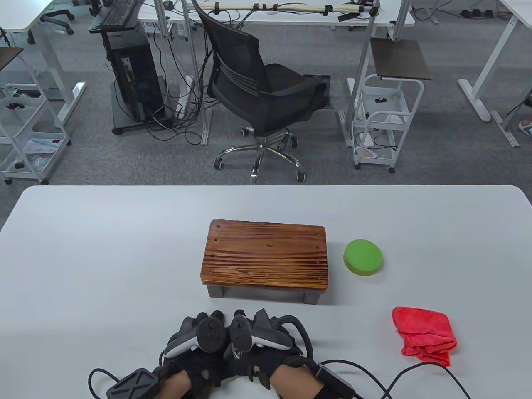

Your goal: Dip and apply wood wax on stool

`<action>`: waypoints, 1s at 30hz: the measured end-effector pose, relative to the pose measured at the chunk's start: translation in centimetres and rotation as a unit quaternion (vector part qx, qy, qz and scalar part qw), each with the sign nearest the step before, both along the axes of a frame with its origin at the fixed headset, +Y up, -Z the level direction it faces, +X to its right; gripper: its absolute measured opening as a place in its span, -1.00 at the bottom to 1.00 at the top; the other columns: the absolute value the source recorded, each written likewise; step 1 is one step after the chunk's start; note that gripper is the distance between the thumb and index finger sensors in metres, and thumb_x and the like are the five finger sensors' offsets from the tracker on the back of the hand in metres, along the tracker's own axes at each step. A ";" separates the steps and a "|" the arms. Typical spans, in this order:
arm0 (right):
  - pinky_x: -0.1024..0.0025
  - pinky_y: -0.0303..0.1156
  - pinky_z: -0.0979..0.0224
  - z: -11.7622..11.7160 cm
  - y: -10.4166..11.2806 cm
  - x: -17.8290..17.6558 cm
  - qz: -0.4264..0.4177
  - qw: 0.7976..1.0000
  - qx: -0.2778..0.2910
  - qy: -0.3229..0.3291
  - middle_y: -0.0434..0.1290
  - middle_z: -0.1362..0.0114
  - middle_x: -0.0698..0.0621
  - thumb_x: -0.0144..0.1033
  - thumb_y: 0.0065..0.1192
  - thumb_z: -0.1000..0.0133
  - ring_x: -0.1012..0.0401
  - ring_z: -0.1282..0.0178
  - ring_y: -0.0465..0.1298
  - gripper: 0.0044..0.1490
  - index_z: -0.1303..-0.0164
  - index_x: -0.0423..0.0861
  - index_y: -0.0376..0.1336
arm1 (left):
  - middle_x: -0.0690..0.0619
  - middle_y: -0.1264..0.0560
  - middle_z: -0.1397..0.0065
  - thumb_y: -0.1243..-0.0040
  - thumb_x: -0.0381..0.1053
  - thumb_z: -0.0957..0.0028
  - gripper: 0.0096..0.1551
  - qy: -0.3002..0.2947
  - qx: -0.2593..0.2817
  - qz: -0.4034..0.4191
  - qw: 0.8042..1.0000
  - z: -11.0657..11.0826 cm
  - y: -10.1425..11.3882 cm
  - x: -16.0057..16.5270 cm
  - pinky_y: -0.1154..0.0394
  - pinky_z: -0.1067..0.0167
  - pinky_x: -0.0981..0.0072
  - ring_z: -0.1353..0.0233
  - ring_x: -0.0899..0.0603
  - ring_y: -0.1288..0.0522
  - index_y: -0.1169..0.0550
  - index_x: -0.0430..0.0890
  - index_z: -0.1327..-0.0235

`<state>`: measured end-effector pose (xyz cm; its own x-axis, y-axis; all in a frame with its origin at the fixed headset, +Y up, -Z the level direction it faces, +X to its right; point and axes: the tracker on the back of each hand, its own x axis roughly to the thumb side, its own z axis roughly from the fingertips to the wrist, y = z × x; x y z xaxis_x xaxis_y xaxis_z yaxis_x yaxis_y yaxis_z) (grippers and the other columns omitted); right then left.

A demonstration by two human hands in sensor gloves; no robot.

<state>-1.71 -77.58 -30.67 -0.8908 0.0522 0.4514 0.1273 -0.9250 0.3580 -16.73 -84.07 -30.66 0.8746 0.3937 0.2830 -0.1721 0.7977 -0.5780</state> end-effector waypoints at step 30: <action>0.05 0.58 -0.24 0.2 -0.2 -0.2 0.023 1.000 0.004 -0.016 0.07 -0.55 -0.17 0.44 0.35 -0.08 -0.33 -0.34 0.37 0.26 -0.69 -0.06 -0.15 | -0.29 0.56 -0.64 -0.13 0.43 -0.25 -0.06 -0.005 0.000 -0.001 1.000 0.1 0.0 0.1 0.46 -0.19 -0.69 -0.47 -0.56 0.60 0.12 0.20 -0.59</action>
<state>-1.94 -77.79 -30.45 -0.9061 0.0070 0.4229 0.1588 -0.9212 0.3553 -16.62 -84.11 -30.58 0.8729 0.3917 0.2910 -0.1649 0.7981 -0.5796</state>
